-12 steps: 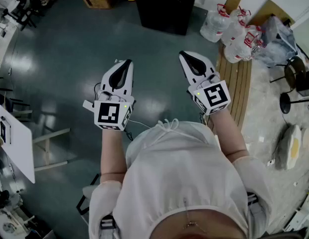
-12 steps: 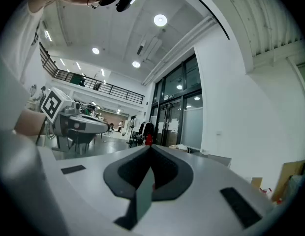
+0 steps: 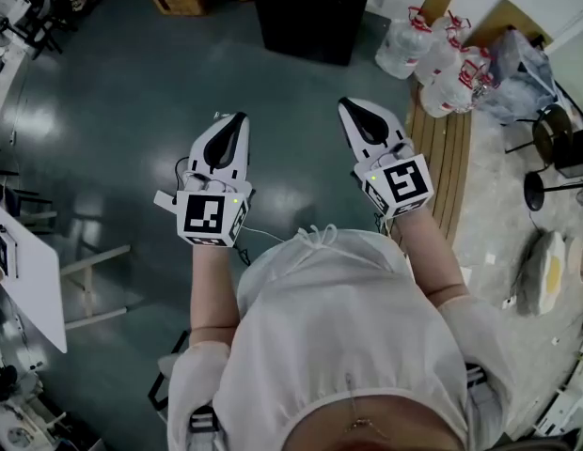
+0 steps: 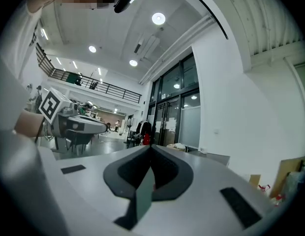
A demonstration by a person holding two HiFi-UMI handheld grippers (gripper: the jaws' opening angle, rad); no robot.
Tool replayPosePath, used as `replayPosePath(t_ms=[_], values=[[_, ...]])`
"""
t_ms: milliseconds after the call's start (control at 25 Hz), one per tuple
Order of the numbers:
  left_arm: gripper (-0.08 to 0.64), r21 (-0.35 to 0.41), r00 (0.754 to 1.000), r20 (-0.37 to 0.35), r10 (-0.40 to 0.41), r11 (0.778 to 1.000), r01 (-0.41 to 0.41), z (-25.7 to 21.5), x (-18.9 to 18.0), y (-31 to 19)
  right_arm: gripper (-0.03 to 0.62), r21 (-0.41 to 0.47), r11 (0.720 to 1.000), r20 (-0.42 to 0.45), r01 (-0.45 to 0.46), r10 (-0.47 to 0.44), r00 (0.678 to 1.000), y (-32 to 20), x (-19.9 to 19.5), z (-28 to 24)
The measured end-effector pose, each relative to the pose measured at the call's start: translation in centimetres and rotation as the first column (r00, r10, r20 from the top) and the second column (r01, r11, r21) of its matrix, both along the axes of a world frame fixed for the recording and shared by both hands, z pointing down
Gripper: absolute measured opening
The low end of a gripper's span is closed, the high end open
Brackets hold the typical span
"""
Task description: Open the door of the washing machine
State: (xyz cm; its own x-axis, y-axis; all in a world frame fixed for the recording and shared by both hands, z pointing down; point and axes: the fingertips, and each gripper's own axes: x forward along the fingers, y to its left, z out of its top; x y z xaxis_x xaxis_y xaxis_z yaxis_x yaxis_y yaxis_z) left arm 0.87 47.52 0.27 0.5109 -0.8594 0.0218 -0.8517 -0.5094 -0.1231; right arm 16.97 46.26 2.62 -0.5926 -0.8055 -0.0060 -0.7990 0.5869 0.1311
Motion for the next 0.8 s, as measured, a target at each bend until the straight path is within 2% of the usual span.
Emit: replayPosePath(t_ms=[80,120,160,200,400,640,800], values=[[0.021,-0.001,1.000,-0.001,0.005,1.000,-0.005,0.2,-0.5,0.0,0.001,0.005,1.000,-0.006,-0.024,0.024,1.000,-0.2,-0.6,0.3],[0.021,-0.002,1.000,0.000,0.007,1.000,-0.007,0.4,-0.8,0.0,0.139,-0.009,0.999,-0.018,-0.033,0.033,0.999,-0.4,-1.0,0.8],[0.021,-0.004,1.000,0.002,0.010,1.000,-0.010,0.6,-1.2,0.0,0.307,-0.031,0.999,-0.030,-0.040,0.040,0.999,-0.7,-1.5,1.4],[0.021,-0.006,1.000,0.004,0.010,1.000,-0.010,0.8,-1.6,-0.1,0.377,-0.049,0.997,-0.035,-0.057,0.055,0.998,-1.1,-1.9,1.9],[0.021,-0.029,1.000,0.009,0.017,0.999,-0.017,2.3,-3.9,-0.9,0.394,-0.061,0.983,-0.033,-0.173,0.171,0.985,-3.2,-2.8,2.9],[0.021,-0.070,0.999,0.010,-0.049,0.996,0.049,4.6,-7.1,-3.3,0.393,-0.138,0.980,-0.005,-0.144,0.145,0.989,-7.3,-4.9,5.5],[0.021,-0.088,0.995,0.031,-0.095,0.991,0.097,6.4,-8.7,-7.3,0.393,-0.165,0.980,0.010,-0.112,0.115,0.993,-12.4,-6.3,7.8]])
